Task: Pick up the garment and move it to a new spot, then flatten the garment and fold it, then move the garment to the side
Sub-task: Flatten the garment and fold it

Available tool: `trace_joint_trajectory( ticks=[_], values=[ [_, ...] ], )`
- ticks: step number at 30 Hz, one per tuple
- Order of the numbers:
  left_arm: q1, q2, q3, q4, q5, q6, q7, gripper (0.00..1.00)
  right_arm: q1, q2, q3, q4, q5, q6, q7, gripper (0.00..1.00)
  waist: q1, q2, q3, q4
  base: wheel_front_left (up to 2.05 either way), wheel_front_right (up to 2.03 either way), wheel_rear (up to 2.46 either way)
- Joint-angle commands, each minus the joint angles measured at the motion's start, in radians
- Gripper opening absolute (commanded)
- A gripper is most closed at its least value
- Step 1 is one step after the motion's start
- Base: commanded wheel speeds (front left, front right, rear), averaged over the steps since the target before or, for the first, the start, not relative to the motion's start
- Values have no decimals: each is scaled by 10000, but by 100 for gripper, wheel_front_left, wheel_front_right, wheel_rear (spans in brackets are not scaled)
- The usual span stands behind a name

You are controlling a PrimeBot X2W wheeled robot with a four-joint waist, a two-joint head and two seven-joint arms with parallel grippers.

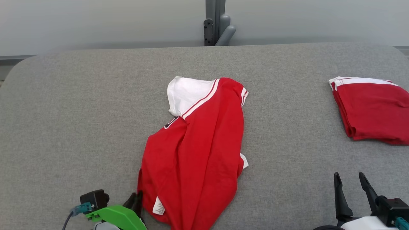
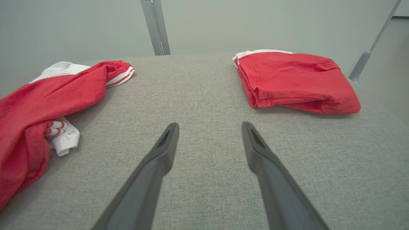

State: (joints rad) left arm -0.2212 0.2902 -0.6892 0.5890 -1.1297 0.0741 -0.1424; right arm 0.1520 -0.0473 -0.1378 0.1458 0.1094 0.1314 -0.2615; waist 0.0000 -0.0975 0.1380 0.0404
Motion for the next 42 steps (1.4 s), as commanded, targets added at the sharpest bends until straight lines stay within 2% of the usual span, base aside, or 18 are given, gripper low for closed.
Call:
trace_joint_trajectory(
  ticks=[1,3,8,13,16,22,24,25,32,35,39,42],
  values=[
    [-122,11,85,150,-155,-107,-28,0,-104,-26,-7,7,8,-15,-16,100,0,0,21,-41,0,0,0],
    [-317,215,429,161,-311,-98,-207,0,-105,-26,-30,17,25,-15,-16,100,0,0,15,-55,0,0,0],
    [-669,1063,991,-108,-201,304,-414,0,-6,-27,-65,4,76,-15,-16,100,0,0,-41,-1,0,0,0],
    [-545,1843,1500,-645,-559,613,-97,0,53,-24,-41,49,113,-15,-16,100,0,0,-108,110,0,0,0],
    [-391,2101,1560,-739,-715,733,236,0,6,-29,5,91,134,-15,-16,100,0,0,-124,180,0,0,0],
    [-297,2080,1539,-483,-1015,654,786,0,-136,-26,63,133,84,-15,-16,100,0,0,-89,271,0,0,0],
    [-252,2068,1592,-422,-1082,604,767,80,-123,-27,71,137,44,-15,-16,100,0,0,-77,266,0,0,0],
    [-204,2126,1613,-404,-1111,628,770,100,-126,-26,76,139,37,-15,-16,100,0,0,-73,255,0,0,0],
    [-592,2758,1948,-729,-925,1011,612,100,-363,-27,183,32,-59,-15,-16,100,0,0,266,20,0,0,0],
    [-1320,2857,2083,-1269,-831,869,643,100,-584,-27,242,-82,-87,-15,-16,100,0,0,732,-189,0,0,0],
    [-2706,2470,1700,-1631,-615,502,1183,100,-913,-24,295,-163,-110,-15,-16,100,0,0,1426,-478,0,0,0],
    [-3851,1902,1413,-1313,-546,235,1617,100,-1168,-26,361,-217,-132,-15,-16,100,0,0,1957,-743,0,0,0]
  ],
)
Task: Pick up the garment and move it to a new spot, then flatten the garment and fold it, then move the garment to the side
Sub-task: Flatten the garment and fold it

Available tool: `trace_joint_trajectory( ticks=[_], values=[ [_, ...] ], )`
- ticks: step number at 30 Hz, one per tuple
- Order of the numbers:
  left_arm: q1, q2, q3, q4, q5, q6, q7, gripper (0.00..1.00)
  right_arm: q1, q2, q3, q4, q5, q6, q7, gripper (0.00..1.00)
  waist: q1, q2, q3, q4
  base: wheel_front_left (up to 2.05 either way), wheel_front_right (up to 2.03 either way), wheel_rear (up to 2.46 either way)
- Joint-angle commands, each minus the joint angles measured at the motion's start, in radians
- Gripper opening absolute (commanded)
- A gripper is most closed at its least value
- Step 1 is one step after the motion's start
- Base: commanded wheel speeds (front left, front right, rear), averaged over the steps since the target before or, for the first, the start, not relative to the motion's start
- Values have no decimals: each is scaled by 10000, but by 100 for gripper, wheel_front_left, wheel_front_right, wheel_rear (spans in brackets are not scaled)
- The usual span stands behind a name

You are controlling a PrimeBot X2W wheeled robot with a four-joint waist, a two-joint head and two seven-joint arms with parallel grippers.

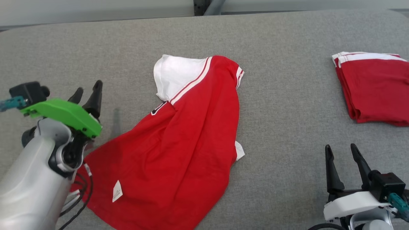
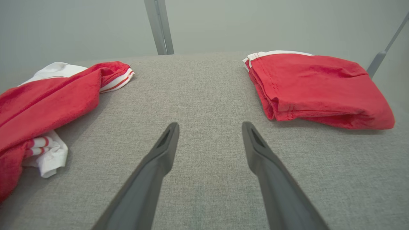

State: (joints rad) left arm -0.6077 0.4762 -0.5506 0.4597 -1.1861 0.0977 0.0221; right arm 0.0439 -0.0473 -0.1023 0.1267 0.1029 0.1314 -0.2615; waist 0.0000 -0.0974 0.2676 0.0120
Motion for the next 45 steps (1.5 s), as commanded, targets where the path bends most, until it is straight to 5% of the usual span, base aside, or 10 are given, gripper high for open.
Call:
trace_joint_trajectory(
  ticks=[1,13,22,23,24,25,33,40,45],
  values=[
    [-340,-161,-59,188,2,-120,107,100,-158,-26,49,-44,-83,-15,-16,100,0,-1,831,-573,0,0,0],
    [-2987,-1024,-693,3421,467,-1386,728,100,-624,-23,181,-322,103,-15,-16,100,0,-1,1857,-1916,0,0,0],
    [-3869,-1159,-1235,5316,1008,-1791,1031,100,-688,-25,228,-332,405,-15,-16,100,0,-1,2055,-2401,0,0,0],
    [-3864,-1232,-1271,5459,965,-1831,1157,86,-695,-25,227,-332,416,-15,-16,100,0,-1,2061,-2415,0,0,0],
    [-3889,-1297,-1261,5519,884,-1896,1188,11,-687,-29,209,-329,420,-15,-16,100,0,-1,2061,-2416,0,0,0],
    [-3948,-1347,-1283,5537,862,-1964,1193,0,-681,-23,198,-325,446,-15,-16,100,0,-1,2049,-2409,0,0,0],
    [-4540,-1624,-1753,4717,1215,-2251,863,0,-576,-26,101,-177,546,-15,-16,100,0,-1,1639,-2156,0,0,0],
    [-4508,-2324,-2403,2604,1690,-2293,278,0,-477,-28,112,-21,617,-15,-16,100,0,-1,972,-1998,0,0,0],
    [-3468,-3219,-3720,770,2467,-1767,466,0,-321,-26,66,125,782,-15,-16,100,0,-1,653,-1972,0,0,0]
  ],
)
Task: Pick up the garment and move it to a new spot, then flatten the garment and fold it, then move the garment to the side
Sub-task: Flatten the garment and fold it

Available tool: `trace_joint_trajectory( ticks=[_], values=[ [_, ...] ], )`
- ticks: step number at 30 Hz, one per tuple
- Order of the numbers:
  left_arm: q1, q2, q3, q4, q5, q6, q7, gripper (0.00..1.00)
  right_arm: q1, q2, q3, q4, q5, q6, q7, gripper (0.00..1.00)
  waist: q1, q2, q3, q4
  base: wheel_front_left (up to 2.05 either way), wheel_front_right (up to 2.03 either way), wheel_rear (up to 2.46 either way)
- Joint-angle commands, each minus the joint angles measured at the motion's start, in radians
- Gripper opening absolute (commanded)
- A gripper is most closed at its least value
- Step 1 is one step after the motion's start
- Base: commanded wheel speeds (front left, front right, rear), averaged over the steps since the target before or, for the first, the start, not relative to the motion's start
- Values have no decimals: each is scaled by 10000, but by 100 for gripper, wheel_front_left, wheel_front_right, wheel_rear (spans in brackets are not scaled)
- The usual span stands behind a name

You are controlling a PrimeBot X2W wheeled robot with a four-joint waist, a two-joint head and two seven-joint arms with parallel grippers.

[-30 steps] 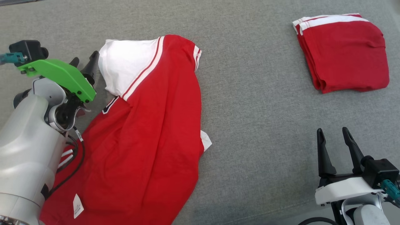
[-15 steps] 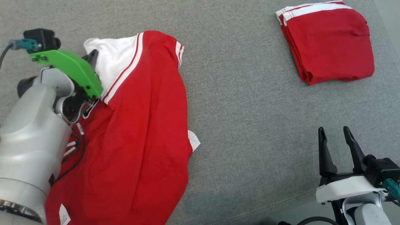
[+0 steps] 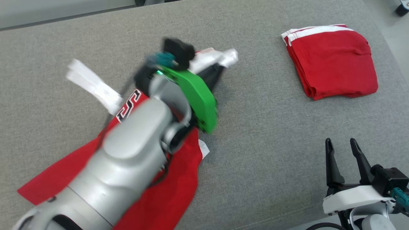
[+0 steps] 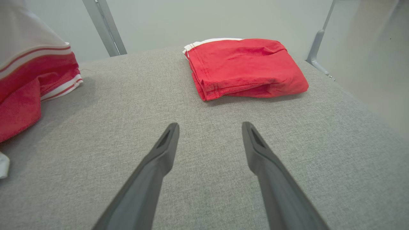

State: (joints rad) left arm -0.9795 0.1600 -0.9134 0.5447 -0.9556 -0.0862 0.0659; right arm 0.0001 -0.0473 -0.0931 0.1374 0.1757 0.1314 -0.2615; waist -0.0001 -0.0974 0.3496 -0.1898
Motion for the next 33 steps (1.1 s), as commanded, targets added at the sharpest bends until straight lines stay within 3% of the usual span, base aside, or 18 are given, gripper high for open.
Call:
trace_joint_trajectory(
  ticks=[1,6,7,10,12,13,15,20,23,29,33],
  values=[
    [444,-231,-473,-352,417,263,59,0,139,-25,12,52,107,-15,-16,100,1,-1,-186,20,0,0,0],
    [1566,-849,-1835,-591,1439,1330,-369,0,1,-25,286,140,397,-15,-16,100,1,-1,-39,-213,0,0,0],
    [1793,-942,-2044,-504,1496,1411,-511,18,-25,-26,312,143,448,-15,-16,100,1,-1,4,-250,0,0,0],
    [2227,-1067,-2578,-145,1727,1512,-1092,32,-13,-31,355,187,476,-15,-16,100,1,-1,94,-354,0,0,0],
    [2605,-1068,-2641,164,1528,1669,-1623,58,-80,-26,404,228,428,-15,-16,100,1,-1,145,-466,0,0,0],
    [2680,-1081,-2773,279,1511,1665,-1824,100,-137,-25,419,247,409,-15,-16,100,1,-1,166,-523,0,0,0],
    [2841,-1079,-2877,411,1279,1747,-2201,100,-198,-29,374,256,403,-15,-16,100,1,-1,174,-570,0,0,0],
    [3126,-1091,-3113,-900,-195,886,-2378,100,0,-28,171,279,169,-15,-16,100,1,-1,-67,-299,0,0,0],
    [3062,-1072,-3138,-1744,-928,671,-2500,100,95,-26,115,207,47,-15,-16,100,1,-1,-332,-40,0,0,0],
    [2951,-861,-2472,-2040,-823,1231,-3094,100,311,-28,-11,-2,-110,-15,-16,100,1,-1,-944,457,0,0,0],
    [3485,3,-1628,-2332,-347,2004,-3281,100,611,-34,-203,-217,-169,-15,-16,100,1,-1,-1515,927,0,0,0]
  ],
)
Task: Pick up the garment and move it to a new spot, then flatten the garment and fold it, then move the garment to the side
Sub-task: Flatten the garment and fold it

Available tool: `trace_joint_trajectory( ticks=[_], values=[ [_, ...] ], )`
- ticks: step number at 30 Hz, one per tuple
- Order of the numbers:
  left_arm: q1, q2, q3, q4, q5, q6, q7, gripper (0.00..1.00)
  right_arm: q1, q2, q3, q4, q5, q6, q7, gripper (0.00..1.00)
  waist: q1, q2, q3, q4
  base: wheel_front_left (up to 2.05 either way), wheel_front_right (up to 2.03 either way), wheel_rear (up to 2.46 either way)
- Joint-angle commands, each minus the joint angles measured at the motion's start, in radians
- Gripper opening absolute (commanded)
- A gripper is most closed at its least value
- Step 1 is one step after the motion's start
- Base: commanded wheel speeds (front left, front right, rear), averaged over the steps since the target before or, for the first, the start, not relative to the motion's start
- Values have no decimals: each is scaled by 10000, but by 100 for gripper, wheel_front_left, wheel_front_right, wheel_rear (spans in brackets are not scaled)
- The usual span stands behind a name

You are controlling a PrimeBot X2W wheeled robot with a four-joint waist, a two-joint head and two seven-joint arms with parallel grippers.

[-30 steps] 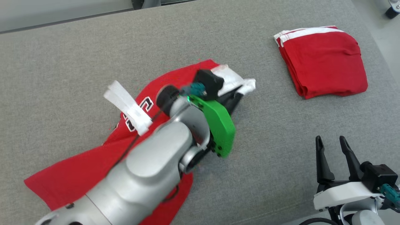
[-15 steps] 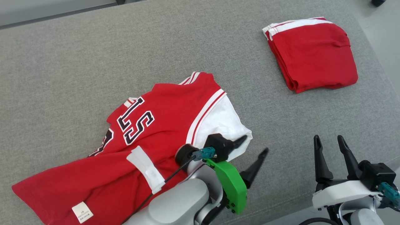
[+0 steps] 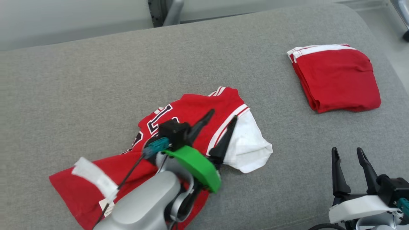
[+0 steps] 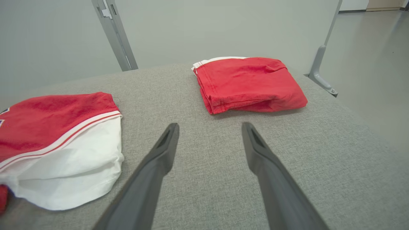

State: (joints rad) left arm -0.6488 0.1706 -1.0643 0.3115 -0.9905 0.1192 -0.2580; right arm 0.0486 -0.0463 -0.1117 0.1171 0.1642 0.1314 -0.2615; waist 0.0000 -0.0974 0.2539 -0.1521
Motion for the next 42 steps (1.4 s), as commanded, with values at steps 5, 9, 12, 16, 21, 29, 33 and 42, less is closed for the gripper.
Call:
trace_joint_trajectory(
  ticks=[5,9,12,16,21,29,33,42],
  values=[
    [1678,1279,1480,-1141,1023,1057,-61,100,588,-39,-254,-252,-8,-15,-16,100,0,-1,-1123,1133,0,0,0],
    [3341,1960,2655,-1890,1916,1726,-67,100,997,-39,-442,-323,-82,-15,-16,100,0,-1,-1449,1591,0,0,0],
    [4551,2203,3388,-2149,2439,1883,-68,100,1179,-38,-617,-394,-185,-15,-16,100,0,-1,-1577,1911,0,0,0],
    [5843,2328,4144,-2212,3281,1809,-70,100,1433,-35,-807,-468,-424,-15,-16,100,0,-1,-1737,2289,0,0,0],
    [7312,1914,5457,-2062,4016,1611,-70,100,1599,-33,-1002,-474,-606,-15,-16,100,0,-1,-1952,2552,0,0,0],
    [8847,1295,7425,-1762,4943,315,-71,100,1699,-38,-1145,-264,-831,-15,-16,100,0,-1,-2193,2635,0,0,0],
    [9122,923,8340,-1569,5550,-613,-71,100,1713,-36,-1098,-81,-885,-15,-16,100,0,-1,-2258,2672,0,0,0],
    [9070,132,9355,-1287,6086,-1420,-72,100,1377,-30,-761,241,-99,-15,-16,100,0,-1,-2131,2656,0,0,0]
  ],
)
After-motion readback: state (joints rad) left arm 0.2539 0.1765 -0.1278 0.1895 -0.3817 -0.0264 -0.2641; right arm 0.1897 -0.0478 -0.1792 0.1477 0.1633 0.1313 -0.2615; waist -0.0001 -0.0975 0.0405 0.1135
